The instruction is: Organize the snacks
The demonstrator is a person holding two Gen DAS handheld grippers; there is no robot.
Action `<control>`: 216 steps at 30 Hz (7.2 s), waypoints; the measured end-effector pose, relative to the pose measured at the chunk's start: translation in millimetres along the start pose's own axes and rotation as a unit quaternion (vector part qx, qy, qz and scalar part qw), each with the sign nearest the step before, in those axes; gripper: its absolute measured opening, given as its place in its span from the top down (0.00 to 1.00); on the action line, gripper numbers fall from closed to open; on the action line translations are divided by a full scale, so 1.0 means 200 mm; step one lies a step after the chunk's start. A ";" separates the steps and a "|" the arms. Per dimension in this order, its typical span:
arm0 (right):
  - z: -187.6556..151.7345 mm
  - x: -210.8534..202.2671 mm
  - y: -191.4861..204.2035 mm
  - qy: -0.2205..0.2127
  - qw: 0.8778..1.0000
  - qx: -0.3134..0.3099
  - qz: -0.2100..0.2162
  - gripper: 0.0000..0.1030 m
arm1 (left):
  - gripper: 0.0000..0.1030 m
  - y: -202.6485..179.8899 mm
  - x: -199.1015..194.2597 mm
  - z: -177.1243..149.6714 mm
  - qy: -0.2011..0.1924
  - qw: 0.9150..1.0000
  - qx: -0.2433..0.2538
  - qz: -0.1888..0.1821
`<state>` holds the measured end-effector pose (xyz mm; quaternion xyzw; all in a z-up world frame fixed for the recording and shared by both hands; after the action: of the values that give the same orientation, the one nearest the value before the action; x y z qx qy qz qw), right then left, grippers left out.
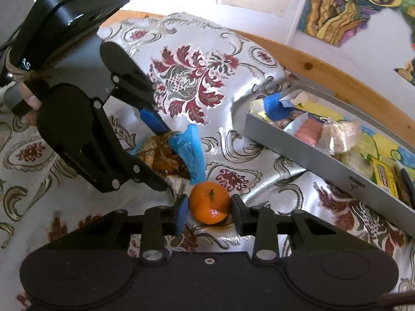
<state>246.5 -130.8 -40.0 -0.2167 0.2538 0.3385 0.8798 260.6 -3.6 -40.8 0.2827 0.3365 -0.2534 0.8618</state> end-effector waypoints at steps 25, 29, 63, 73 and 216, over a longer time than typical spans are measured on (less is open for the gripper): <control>0.00 -0.34 -0.32 -0.075 0.992 0.049 -0.089 0.64 | 0.42 0.02 -0.11 0.44 -0.042 0.992 -0.114 0.046; 0.02 -0.35 -0.43 -0.090 0.987 0.039 -0.124 0.64 | 0.42 0.04 -0.07 0.59 -0.059 0.990 -0.114 0.055; -0.10 -0.16 -1.05 -0.048 0.959 0.147 -0.236 0.63 | 0.39 0.07 0.58 1.20 -0.042 0.973 -0.224 0.038; -0.11 -0.24 -1.03 -0.060 0.956 0.149 -0.245 0.42 | 0.16 0.06 0.51 1.20 -0.043 0.970 -0.237 0.042; -0.41 -0.95 0.21 -0.049 0.916 0.294 -0.269 0.01 | 0.00 -0.49 -0.69 -0.34 -0.118 0.903 -0.384 0.152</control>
<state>69.8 -240.1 -0.5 0.0088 0.2307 0.0090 0.9730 80.5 5.7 -15.0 -0.0538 0.2568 -0.0020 0.9650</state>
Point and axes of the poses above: each gripper's, at about its wrist camera, not at the fingertips, and x roughly the way its jaws point, y to its left, z to its top, the point moved 2 cm from there along x, roughly the way its jaws point, and after that the axes turned 2 degrees about z, right-handed, at the moved point
